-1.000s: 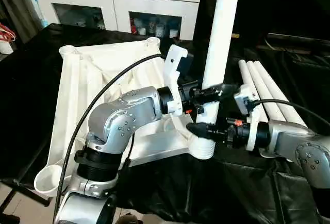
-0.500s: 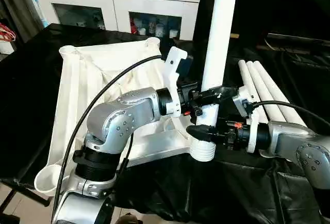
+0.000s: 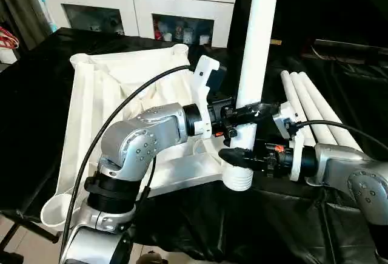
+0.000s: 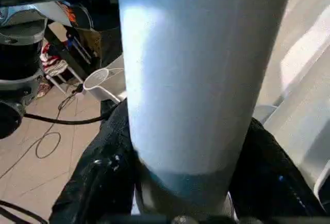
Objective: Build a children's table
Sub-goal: Pick table leg
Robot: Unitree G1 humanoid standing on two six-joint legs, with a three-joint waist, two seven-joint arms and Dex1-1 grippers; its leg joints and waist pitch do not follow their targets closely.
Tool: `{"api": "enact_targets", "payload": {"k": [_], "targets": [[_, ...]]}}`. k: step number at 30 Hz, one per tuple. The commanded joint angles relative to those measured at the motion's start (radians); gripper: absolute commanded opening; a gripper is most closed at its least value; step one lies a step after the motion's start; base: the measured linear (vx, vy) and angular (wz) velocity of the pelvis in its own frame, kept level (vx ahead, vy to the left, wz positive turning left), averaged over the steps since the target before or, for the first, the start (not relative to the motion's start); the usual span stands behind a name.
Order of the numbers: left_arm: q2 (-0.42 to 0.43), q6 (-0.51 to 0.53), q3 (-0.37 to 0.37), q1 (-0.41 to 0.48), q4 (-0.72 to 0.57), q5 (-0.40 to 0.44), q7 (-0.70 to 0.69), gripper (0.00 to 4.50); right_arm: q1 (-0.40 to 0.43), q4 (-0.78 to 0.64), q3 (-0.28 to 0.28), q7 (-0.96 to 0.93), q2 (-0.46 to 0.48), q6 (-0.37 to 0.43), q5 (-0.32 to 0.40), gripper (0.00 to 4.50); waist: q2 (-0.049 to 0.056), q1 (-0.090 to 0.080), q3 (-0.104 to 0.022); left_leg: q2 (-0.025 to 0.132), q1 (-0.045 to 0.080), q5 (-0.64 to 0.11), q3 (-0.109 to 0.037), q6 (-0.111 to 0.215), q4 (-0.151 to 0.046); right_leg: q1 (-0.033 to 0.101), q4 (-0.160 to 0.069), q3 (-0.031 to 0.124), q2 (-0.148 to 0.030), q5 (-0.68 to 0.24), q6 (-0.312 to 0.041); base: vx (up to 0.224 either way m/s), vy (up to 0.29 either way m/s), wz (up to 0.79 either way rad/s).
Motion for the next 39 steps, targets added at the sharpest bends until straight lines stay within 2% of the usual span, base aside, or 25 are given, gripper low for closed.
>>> {"api": "enact_targets", "payload": {"k": [1, 4, 5, 7, 8, 9, 11, 12, 13, 14, 15, 21, 23, 24, 25, 26, 27, 28, 29, 31, 33, 34, 36, 37, 39], "targets": [[-0.008, 0.001, -0.003, -0.018, -0.032, -0.027, -0.023, 2.60, 0.012, -0.003, 0.024, -0.006, -0.012, 0.014, -0.018, 1.90, -0.012, 0.003, -0.066, 0.055, 0.001, -0.005, -0.014, 0.026, -0.069, 0.058, -0.074, 0.050, -0.085, -0.030, -0.208, 0.000, 0.000, 0.00], [-0.008, 0.009, 0.010, -0.021, -0.035, -0.044, -0.032, 3.02, 0.013, -0.001, 0.022, -0.012, -0.008, 0.008, -0.018, 1.90, -0.010, 0.003, -0.065, 0.056, 0.001, -0.015, -0.015, 0.021, -0.070, 0.058, -0.075, 0.049, -0.085, -0.038, -0.212, 0.000, 0.000, 0.00], [-0.014, -0.003, 0.025, -0.021, -0.036, -0.050, -0.029, 3.04, 0.011, 0.003, 0.020, -0.021, 0.003, 0.000, -0.021, 1.90, 0.005, 0.005, -0.065, 0.056, 0.002, -0.018, -0.017, 0.018, -0.069, 0.056, -0.074, 0.049, -0.086, -0.039, -0.214, 0.000, 0.000, 0.00], [-0.022, -0.017, 0.055, -0.021, -0.033, -0.068, -0.027, 3.10, 0.006, 0.012, 0.020, -0.037, 0.023, -0.018, -0.031, 1.90, -0.003, 0.001, -0.065, 0.055, 0.001, -0.027, -0.015, 0.014, -0.071, 0.058, -0.077, 0.050, -0.084, -0.031, -0.218, 0.000, 0.000, 0.00], [-0.022, -0.017, 0.056, -0.021, -0.033, -0.068, -0.027, 3.15, 0.006, 0.012, 0.020, -0.038, 0.023, -0.019, -0.031, 1.90, 0.000, 0.000, -0.064, 0.055, 0.000, -0.033, -0.016, 0.010, -0.071, 0.057, -0.077, 0.049, -0.084, -0.033, -0.221, 0.000, 0.000, 0.00], [-0.034, -0.029, 0.079, -0.024, -0.030, -0.082, -0.020, 3.15, 0.004, 0.015, 0.015, -0.054, 0.036, -0.028, -0.036, 1.90, -0.002, 0.000, -0.065, 0.055, 0.002, -0.034, -0.016, 0.010, -0.071, 0.059, -0.077, 0.049, -0.084, -0.032, -0.220, 0.000, 0.000, 0.00], [-0.055, -0.065, 0.150, -0.031, -0.027, -0.129, -0.008, 3.15, 0.001, 0.022, -0.016, -0.105, 0.076, -0.069, -0.049, 1.90, -0.002, -0.001, -0.065, 0.055, -0.002, -0.034, -0.016, 0.006, -0.072, 0.060, -0.077, 0.048, -0.087, -0.040, -0.224, 0.000, 0.000, 0.00], [-0.057, -0.072, 0.161, -0.031, -0.026, -0.134, -0.004, 3.15, 0.000, 0.024, -0.022, -0.113, 0.083, -0.074, -0.050, 1.90, 0.007, -0.002, -0.065, 0.056, -0.001, -0.039, -0.016, 0.002, -0.071, 0.057, -0.077, 0.049, -0.087, -0.041, -0.227, 0.000, 0.000, 0.00], [-0.058, -0.078, 0.173, -0.030, -0.026, -0.139, 0.000, 3.15, -0.001, 0.026, -0.033, -0.124, 0.088, -0.085, -0.053, 1.90, 0.003, -0.004, -0.065, 0.056, 0.001, -0.045, -0.015, 0.002, -0.072, 0.057, -0.079, 0.048, -0.086, -0.043, -0.227, 0.000, 0.000, 0.00], [-0.059, -0.087, 0.189, -0.028, -0.025, -0.145, 0.005, 3.15, -0.002, 0.029, -0.047, -0.140, 0.096, -0.099, -0.057, 1.90, 0.007, -0.003, -0.065, 0.056, 0.002, -0.053, -0.015, -0.002, -0.072, 0.057, -0.080, 0.049, -0.085, -0.046, -0.225, 0.000, 0.000, 0.00], [-0.057, -0.096, 0.207, -0.025, -0.023, -0.152, 0.010, 3.15, -0.005, 0.034, -0.062, -0.158, 0.105, -0.115, -0.062, 1.90, 0.006, -0.004, -0.065, 0.055, 0.002, -0.051, -0.016, -0.004, -0.073, 0.058, -0.078, 0.049, -0.083, -0.039, -0.221, 0.000, 0.000, 0.00], [-0.011, -0.119, 0.270, 0.017, -0.061, -0.126, 0.053, 3.15, 0.004, 0.019, -0.147, -0.219, 0.145, -0.228, -0.085, 1.90, 0.009, -0.005, -0.067, 0.057, 0.002, -0.039, -0.016, -0.002, -0.073, 0.057, -0.071, 0.048, -0.082, 0.011, -0.213, 0.000, 0.000, 0.00], [0.012, -0.110, 0.273, 0.037, -0.078, -0.101, 0.069, 3.15, 0.007, 0.006, -0.147, -0.237, 0.155, -0.256, -0.104, 1.89, 0.011, -0.007, -0.066, 0.055, 0.001, -0.036, -0.016, 0.000, -0.074, 0.057, -0.072, 0.047, -0.079, 0.010, -0.206, 0.000, 0.000, 0.00], [0.040, -0.126, 0.257, 0.057, -0.089, -0.048, 0.084, 3.15, 0.011, -0.006, -0.142, -0.253, 0.161, -0.273, -0.122, 1.89, -0.003, -0.010, -0.065, 0.054, 0.002, -0.038, -0.013, 0.004, -0.075, 0.058, -0.076, 0.047, -0.079, -0.003, -0.199, 0.000, 0.000, 0.00], [0.062, -0.146, 0.236, 0.076, -0.098, 0.001, 0.101, 3.15, 0.017, -0.014, -0.137, -0.266, 0.161, -0.277, -0.137, 1.89, 0.002, -0.008, -0.064, 0.056, 0.001, -0.038, -0.016, 0.004, -0.077, 0.058, -0.073, 0.047, -0.080, -0.012, -0.195, 0.000, 0.000, 0.00], [0.115, -0.210, 0.185, 0.123, -0.121, 0.142, 0.150, 3.15, 0.030, -0.035, -0.120, -0.305, 0.160, -0.286, -0.181, 1.89, 0.005, -0.005, -0.062, 0.062, 0.000, -0.046, -0.022, 0.006, -0.083, 0.055, -0.081, 0.046, -0.081, -0.059, -0.160, 0.000, 0.000, 0.00], [0.116, -0.211, 0.184, 0.127, -0.122, 0.149, 0.157, 3.15, 0.032, -0.036, -0.118, -0.310, 0.160, -0.286, -0.186, 1.89, 0.003, -0.012, -0.060, 0.059, -0.002, -0.052, -0.018, 0.004, -0.082, 0.055, -0.081, 0.048, -0.077, -0.071, -0.142, 0.000, 0.000, 0.00], [0.132, -0.230, 0.174, 0.179, -0.135, 0.239, 0.246, 3.15, 0.051, -0.048, -0.096, -0.391, 0.169, -0.279, -0.247, 1.89, 0.005, -0.010, -0.062, 0.057, 0.004, -0.060, -0.016, -0.002, -0.081, 0.052, -0.082, 0.047, -0.078, -0.090, -0.136, 0.000, 0.000, 0.00], [0.138, -0.234, 0.170, 0.197, -0.138, 0.264, 0.276, 3.15, 0.057, -0.049, -0.093, -0.425, 0.177, -0.270, -0.262, 1.89, 0.008, -0.013, -0.061, 0.060, 0.003, -0.050, -0.018, -0.018, -0.082, 0.051, -0.083, 0.049, -0.077, -0.083, -0.123, 0.000, 0.000, 0.00], [0.143, -0.288, 0.176, 0.316, -0.189, 0.374, 0.393, 3.15, 0.108, -0.087, -0.119, -0.618, 0.273, -0.245, -0.311, 1.89, 0.009, -0.013, -0.062, 0.058, 0.005, -0.053, -0.017, -0.033, -0.086, 0.048, -0.084, 0.049, -0.077, -0.090, -0.117, 0.000, 0.000, 0.00], [0.114, -0.301, 0.204, 0.377, -0.221, 0.394, 0.454, 3.15, 0.154, -0.135, -0.129, -0.667, 0.319, -0.290, -0.337, 1.89, 0.010, -0.015, -0.068, 0.057, 0.006, -0.051, -0.018, -0.040, -0.085, 0.048, -0.079, 0.048, -0.075, -0.057, -0.119, 0.000, 0.000, 0.00], [0.114, -0.301, 0.204, 0.377, -0.221, 0.394, 0.454, 3.15, 0.154, -0.135, -0.129, -0.667, 0.319, -0.290, -0.337, 1.89, 0.016, -0.013, -0.068, 0.059, 0.009, -0.055, -0.017, -0.041, -0.084, 0.042, -0.079, 0.049, -0.074, -0.044, -0.125, 0.000, 0.000, 0.00], [0.095, -0.312, 0.211, 0.416, -0.242, 0.393, 0.475, 3.15, 0.194, -0.166, -0.114, -0.659, 0.316, -0.340, -0.368, 1.89, 0.017, -0.011, -0.064, 0.061, 0.012, -0.093, -0.015, -0.045, -0.087, 0.036, -0.082, 0.050, -0.071, -0.034, -0.134, 0.000, 0.000, 0.00], [0.090, -0.311, 0.212, 0.431, -0.251, 0.388, 0.480, 3.15, 0.212, -0.178, -0.103, -0.653, 0.309, -0.356, -0.382, 1.89, 0.015, -0.012, -0.061, 0.062, 0.010, -0.106, -0.015, -0.047, -0.090, 0.038, -0.084, 0.050, -0.072, -0.042, -0.132, 0.000, 0.000, 0.00], [0.074, -0.326, 0.198, 0.459, -0.267, 0.386, 0.481, 3.15, 0.245, -0.195, -0.122, -0.652, 0.310, -0.329, -0.360, 1.89, 0.017, -0.019, -0.054, 0.060, 0.005, -0.154, -0.017, -0.050, -0.098, 0.041, -0.090, 0.051, -0.073, -0.101, -0.111, 0.000, 0.000, 0.00]]}}
